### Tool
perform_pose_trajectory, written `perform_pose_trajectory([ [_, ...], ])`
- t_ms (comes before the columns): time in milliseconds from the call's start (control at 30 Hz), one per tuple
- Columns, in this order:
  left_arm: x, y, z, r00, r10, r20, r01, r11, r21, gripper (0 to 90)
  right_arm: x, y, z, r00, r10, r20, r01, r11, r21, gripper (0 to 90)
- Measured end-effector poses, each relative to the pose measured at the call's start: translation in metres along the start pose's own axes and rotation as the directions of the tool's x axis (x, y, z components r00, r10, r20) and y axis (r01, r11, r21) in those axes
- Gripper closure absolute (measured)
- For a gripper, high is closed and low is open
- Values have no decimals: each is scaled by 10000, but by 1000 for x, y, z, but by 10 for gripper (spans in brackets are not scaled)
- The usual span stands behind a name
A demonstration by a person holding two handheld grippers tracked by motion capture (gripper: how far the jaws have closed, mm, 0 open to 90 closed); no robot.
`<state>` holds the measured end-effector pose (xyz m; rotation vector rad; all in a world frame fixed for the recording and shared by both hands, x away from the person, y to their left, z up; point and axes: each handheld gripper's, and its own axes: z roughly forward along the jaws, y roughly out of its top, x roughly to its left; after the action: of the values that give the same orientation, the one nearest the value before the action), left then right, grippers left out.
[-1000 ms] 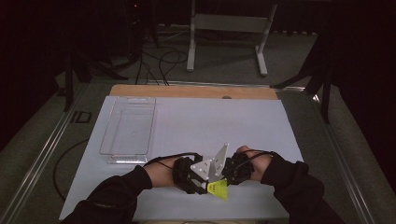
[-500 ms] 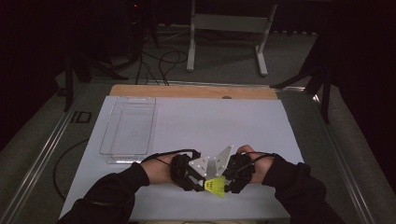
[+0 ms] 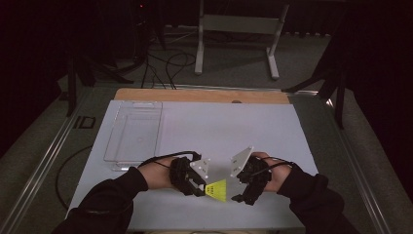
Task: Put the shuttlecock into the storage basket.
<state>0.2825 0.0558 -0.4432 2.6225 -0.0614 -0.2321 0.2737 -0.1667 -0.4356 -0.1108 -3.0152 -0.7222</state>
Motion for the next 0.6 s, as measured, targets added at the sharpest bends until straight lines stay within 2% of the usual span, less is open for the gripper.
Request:
perform_pose_trajectory([
  [200, 3, -7, -11, 9986, -504, -129, 507, 9986, 164, 652, 1, -14, -6, 9980, 429, 475, -397, 9971, -654, 98],
  [333, 4, -12, -22, 9969, -721, -312, 726, 9972, 154, 653, 4, -25, -8, 9930, 659, 979, -547, 9921, -1131, 92],
  [400, 4, -15, -28, 9965, -706, -451, 709, 9975, 54, 653, 4, -30, -8, 9898, 742, 1217, -579, 9895, -1328, 92],
  [433, 5, -16, -31, 9962, -793, -372, 796, 9968, 43, 653, 4, -33, -9, 9889, 806, 1247, -624, 9876, -1438, 92],
  [600, 7, -24, -46, 9928, -1033, -600, 1028, 9946, -104, 653, 8, -43, -11, 9839, 1134, 1384, -880, 9801, -1777, 93],
])
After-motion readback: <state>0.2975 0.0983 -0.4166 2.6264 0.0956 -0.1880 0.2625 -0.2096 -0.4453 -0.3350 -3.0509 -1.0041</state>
